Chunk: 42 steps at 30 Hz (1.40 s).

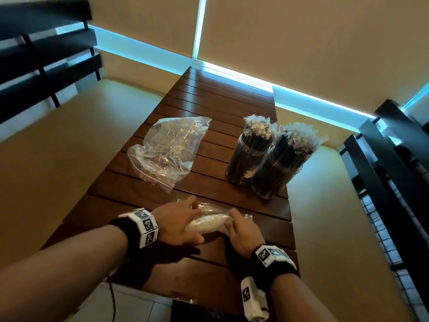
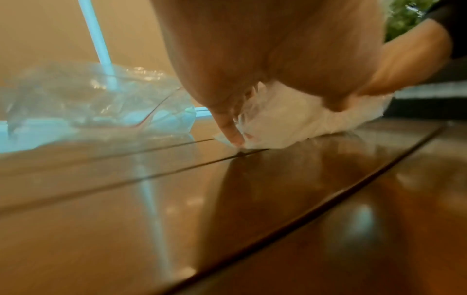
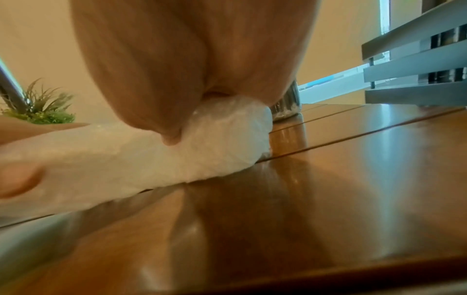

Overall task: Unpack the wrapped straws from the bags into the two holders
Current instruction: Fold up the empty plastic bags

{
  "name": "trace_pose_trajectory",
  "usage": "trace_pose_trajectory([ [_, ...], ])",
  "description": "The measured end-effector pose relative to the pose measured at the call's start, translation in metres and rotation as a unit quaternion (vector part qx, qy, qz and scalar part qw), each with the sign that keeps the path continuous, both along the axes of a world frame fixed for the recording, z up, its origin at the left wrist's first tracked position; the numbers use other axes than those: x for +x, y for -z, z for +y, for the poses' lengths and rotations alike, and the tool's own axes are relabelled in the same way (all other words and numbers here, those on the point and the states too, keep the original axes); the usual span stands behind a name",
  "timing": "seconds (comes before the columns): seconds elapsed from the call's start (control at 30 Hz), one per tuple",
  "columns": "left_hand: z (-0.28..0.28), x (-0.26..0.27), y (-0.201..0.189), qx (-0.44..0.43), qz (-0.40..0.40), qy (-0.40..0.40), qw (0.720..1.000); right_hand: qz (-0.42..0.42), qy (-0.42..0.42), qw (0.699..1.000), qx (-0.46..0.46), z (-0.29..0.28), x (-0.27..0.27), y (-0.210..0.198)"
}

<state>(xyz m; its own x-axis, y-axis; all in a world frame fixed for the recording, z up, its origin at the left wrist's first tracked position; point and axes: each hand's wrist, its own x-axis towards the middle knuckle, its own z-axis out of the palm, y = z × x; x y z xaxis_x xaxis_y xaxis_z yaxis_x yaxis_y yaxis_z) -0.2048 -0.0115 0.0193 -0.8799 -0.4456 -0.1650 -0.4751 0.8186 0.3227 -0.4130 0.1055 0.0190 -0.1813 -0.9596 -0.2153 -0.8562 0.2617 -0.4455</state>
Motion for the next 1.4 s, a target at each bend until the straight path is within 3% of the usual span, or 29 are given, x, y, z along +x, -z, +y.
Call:
trace_pose_trajectory([
  [0.1, -0.003, -0.003, 0.009, 0.068, 0.044, -0.109, 0.991, 0.012, -0.011, 0.999, 0.038, -0.008, -0.002, -0.005],
  [0.23, -0.003, -0.012, 0.021, 0.092, 0.015, -0.259, 0.961, 0.111, -0.025, 0.991, 0.064, -0.009, 0.001, -0.004],
  [0.33, 0.003, -0.024, 0.019, 0.065, -0.005, -0.276, 0.959, 0.191, -0.054, 0.977, 0.084, -0.005, 0.004, 0.0],
  [0.43, 0.007, -0.03, 0.013, 0.022, -0.012, -0.279, 0.96, 0.196, -0.049, 0.978, 0.054, 0.006, 0.007, 0.014],
  [0.57, 0.008, -0.03, 0.01, 0.004, -0.053, -0.247, 0.968, 0.079, 0.027, 0.995, 0.06, 0.008, 0.011, 0.017],
  [0.67, 0.0, -0.028, 0.0, 0.084, -0.011, -0.241, 0.967, -0.107, 0.092, 0.989, -0.037, 0.005, 0.013, 0.004],
  [0.73, -0.004, -0.027, -0.015, 0.141, 0.055, -0.238, 0.959, -0.226, 0.152, 0.951, -0.144, -0.002, 0.021, -0.017],
  [0.8, -0.002, -0.035, -0.032, 0.192, 0.128, -0.215, 0.949, -0.313, 0.224, 0.893, -0.234, -0.02, 0.03, -0.038],
  [0.9, 0.007, -0.048, -0.065, 0.301, 0.253, -0.215, 0.894, -0.44, 0.244, 0.813, -0.293, -0.045, 0.043, -0.077],
  [0.93, 0.009, -0.049, -0.075, 0.32, 0.284, -0.213, 0.878, -0.448, 0.206, 0.814, -0.308, -0.05, 0.047, -0.086],
  [1.0, 0.009, -0.05, -0.094, 0.337, 0.319, -0.2, 0.863, -0.403, 0.151, 0.842, -0.326, -0.051, 0.055, -0.102],
  [1.07, 0.014, -0.048, -0.109, 0.385, 0.33, -0.208, 0.836, -0.339, 0.165, 0.866, -0.327, -0.046, 0.054, -0.109],
  [1.17, 0.021, -0.044, -0.127, 0.515, 0.252, -0.197, 0.795, -0.315, 0.251, 0.851, -0.337, -0.036, 0.042, -0.103],
  [1.2, 0.02, -0.041, -0.129, 0.515, 0.217, -0.186, 0.808, -0.335, 0.276, 0.838, -0.33, -0.032, 0.039, -0.099],
  [1.23, 0.017, -0.037, -0.128, 0.457, 0.192, -0.177, 0.851, -0.343, 0.291, 0.83, -0.329, -0.029, 0.038, -0.094],
  [1.3, 0.003, -0.025, -0.122, 0.211, 0.132, -0.183, 0.951, -0.312, 0.309, 0.836, -0.329, -0.021, 0.037, -0.086],
  [1.33, -0.005, -0.019, -0.115, 0.073, 0.095, -0.197, 0.973, -0.285, 0.309, 0.846, -0.33, -0.018, 0.036, -0.082],
  [1.4, -0.024, -0.006, -0.094, -0.106, 0.029, -0.233, 0.966, -0.245, 0.302, 0.863, -0.321, -0.011, 0.031, -0.073],
])
